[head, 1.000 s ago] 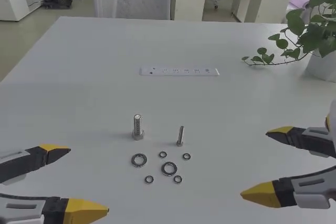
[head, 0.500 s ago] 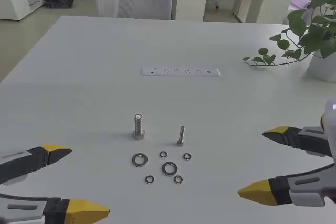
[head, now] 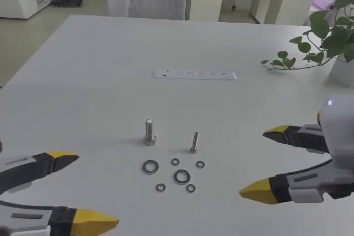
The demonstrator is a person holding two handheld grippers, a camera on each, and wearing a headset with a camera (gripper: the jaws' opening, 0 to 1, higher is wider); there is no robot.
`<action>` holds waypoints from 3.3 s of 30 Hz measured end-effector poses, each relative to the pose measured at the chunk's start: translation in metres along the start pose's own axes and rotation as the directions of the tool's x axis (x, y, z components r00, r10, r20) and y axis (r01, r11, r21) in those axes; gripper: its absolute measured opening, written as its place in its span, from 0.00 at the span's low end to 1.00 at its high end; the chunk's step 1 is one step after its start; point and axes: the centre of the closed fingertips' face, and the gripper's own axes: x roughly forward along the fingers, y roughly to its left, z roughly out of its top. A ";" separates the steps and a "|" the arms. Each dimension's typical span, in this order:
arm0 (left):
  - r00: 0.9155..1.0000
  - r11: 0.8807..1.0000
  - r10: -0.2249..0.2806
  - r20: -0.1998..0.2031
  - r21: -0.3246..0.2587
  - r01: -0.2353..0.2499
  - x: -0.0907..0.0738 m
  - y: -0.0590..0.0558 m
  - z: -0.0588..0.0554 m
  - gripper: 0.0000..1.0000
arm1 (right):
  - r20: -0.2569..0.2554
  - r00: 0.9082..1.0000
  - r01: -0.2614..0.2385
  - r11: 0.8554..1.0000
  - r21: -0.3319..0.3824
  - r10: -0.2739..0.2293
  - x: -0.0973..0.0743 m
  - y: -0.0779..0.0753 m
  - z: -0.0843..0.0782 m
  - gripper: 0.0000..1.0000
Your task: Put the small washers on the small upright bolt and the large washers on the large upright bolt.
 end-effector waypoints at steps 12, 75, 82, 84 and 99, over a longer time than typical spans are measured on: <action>1.000 1.000 0.010 0.001 -0.001 -0.010 -0.002 0.000 -0.001 0.96 | -0.027 0.999 -0.034 0.999 -0.029 0.034 0.025 -0.013 0.006 0.84; 1.000 1.000 0.016 -0.011 -0.016 -0.016 0.000 0.008 -0.004 0.94 | -0.246 0.969 -0.070 0.991 -0.117 0.039 0.136 -0.032 -0.041 0.28; 1.000 1.000 0.020 -0.010 -0.020 -0.020 -0.002 0.009 -0.004 0.94 | -0.260 0.965 -0.064 0.991 -0.115 0.032 0.137 -0.035 -0.042 0.25; 1.000 1.000 0.021 -0.008 -0.021 -0.021 -0.002 0.009 -0.004 0.94 | -0.262 0.965 -0.064 0.991 -0.118 0.031 0.138 -0.035 -0.042 0.25; 1.000 0.999 0.025 0.004 -0.024 -0.025 -0.003 0.011 -0.002 0.94 | -0.308 0.951 -0.073 0.991 -0.111 0.035 0.145 -0.036 -0.048 0.23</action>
